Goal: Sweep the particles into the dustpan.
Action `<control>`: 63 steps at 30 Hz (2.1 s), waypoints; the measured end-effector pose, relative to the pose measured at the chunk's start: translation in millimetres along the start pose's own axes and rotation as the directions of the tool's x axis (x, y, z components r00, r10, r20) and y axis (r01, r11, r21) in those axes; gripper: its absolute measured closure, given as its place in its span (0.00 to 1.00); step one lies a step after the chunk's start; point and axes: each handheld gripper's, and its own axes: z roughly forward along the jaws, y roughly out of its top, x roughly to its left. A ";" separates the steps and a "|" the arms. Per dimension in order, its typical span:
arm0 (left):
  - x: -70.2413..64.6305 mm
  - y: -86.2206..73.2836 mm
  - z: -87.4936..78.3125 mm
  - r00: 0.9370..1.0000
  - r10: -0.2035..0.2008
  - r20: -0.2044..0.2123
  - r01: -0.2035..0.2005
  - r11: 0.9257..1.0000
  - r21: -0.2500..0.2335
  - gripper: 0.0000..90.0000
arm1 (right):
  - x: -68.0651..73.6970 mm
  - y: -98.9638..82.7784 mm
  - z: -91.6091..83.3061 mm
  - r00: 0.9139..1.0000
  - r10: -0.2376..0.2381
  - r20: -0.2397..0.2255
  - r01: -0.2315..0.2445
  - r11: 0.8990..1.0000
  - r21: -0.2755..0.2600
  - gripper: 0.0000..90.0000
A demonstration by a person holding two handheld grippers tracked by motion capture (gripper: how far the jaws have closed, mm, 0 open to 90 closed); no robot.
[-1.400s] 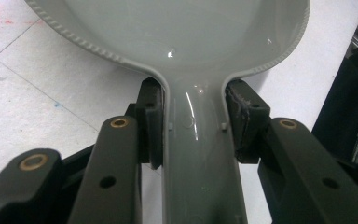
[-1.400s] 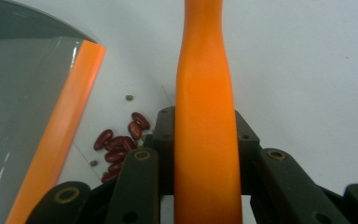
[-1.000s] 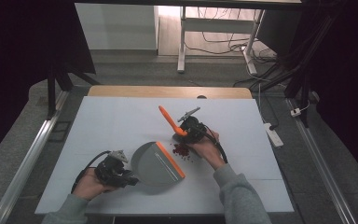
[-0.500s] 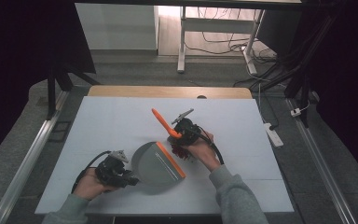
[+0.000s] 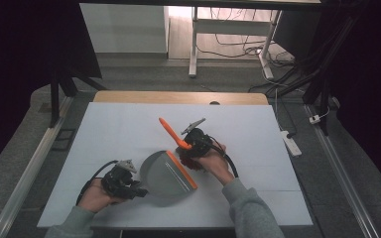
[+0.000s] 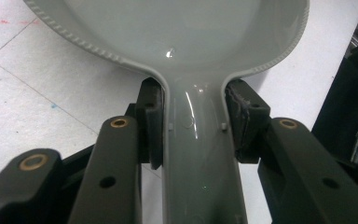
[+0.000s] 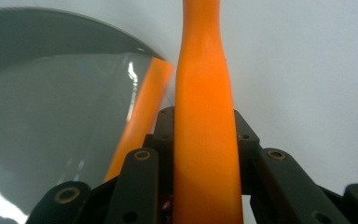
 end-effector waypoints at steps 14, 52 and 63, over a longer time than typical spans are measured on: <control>-0.4 0.2 0.2 1.000 0.001 -0.002 -0.001 1.000 0.002 0.68 | 20.5 3.1 3.9 1.000 -0.009 -0.017 0.009 1.000 -0.014 0.79; 0.0 -2.9 3.0 1.000 -0.002 0.003 0.002 1.000 0.011 0.68 | 11.9 -3.2 -20.9 1.000 0.017 0.027 -0.015 0.998 -0.061 0.79; 0.5 -6.0 -2.5 1.000 -0.001 0.007 0.001 1.000 0.004 0.68 | 5.3 -17.0 -18.0 0.997 0.064 0.047 -0.062 0.997 -0.036 0.79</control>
